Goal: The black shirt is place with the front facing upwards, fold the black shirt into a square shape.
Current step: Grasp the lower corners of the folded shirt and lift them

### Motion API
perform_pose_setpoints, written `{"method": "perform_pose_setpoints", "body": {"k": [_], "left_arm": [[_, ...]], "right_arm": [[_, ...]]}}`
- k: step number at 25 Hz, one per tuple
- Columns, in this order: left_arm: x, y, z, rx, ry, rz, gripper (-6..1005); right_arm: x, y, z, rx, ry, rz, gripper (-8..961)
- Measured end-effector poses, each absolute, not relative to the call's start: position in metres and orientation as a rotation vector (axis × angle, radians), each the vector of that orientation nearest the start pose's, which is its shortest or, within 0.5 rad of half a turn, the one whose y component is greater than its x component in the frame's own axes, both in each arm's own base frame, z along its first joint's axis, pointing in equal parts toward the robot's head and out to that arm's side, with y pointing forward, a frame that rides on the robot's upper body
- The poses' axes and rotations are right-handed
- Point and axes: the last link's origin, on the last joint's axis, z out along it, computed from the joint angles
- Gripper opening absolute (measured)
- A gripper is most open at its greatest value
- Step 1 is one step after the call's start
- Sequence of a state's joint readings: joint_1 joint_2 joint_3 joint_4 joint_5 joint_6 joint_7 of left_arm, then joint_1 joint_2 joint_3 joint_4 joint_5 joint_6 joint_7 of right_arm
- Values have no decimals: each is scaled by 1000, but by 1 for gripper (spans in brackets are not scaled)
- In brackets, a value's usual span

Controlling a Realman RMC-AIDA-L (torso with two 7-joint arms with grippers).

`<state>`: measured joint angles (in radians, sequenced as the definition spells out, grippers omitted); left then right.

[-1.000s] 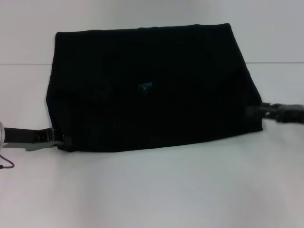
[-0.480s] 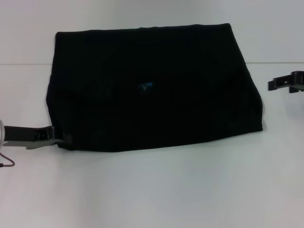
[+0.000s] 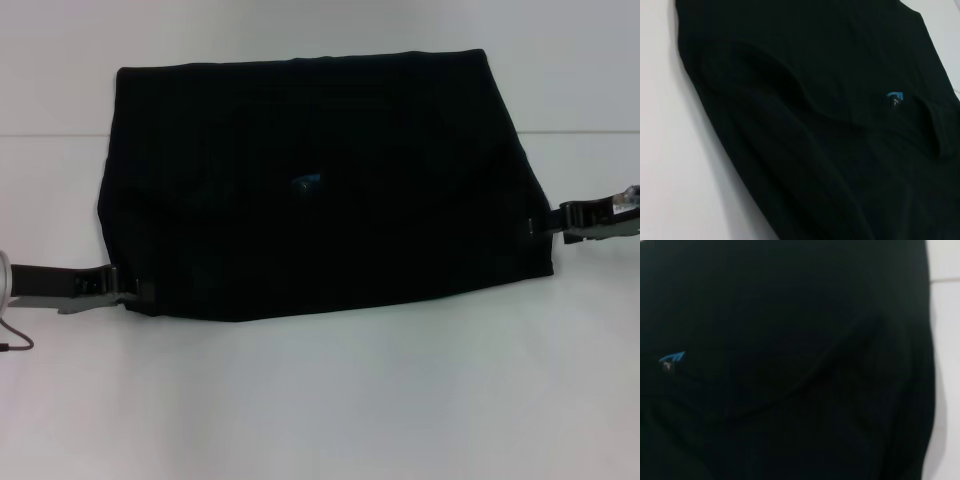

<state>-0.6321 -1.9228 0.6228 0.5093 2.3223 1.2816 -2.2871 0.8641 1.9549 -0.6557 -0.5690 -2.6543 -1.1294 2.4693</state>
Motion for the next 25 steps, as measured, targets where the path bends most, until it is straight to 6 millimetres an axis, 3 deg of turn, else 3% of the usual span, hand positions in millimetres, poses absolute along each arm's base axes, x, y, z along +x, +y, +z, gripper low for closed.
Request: {"method": "perform_pose_setpoints", "body": {"k": [8,24,25], "left_arm": [[-324,369,36,-2134,-1771,-355,32],[-323,369,36,-2138,-1766,-359,34],[-323,369,36,-2138,-1766,-359,34]], "right_arm": [[266,434,18,-2142,1519,34,778],[265,434,9,-2152,1510,4,584],[265,434,9,-2151,1510,4,536]]}}
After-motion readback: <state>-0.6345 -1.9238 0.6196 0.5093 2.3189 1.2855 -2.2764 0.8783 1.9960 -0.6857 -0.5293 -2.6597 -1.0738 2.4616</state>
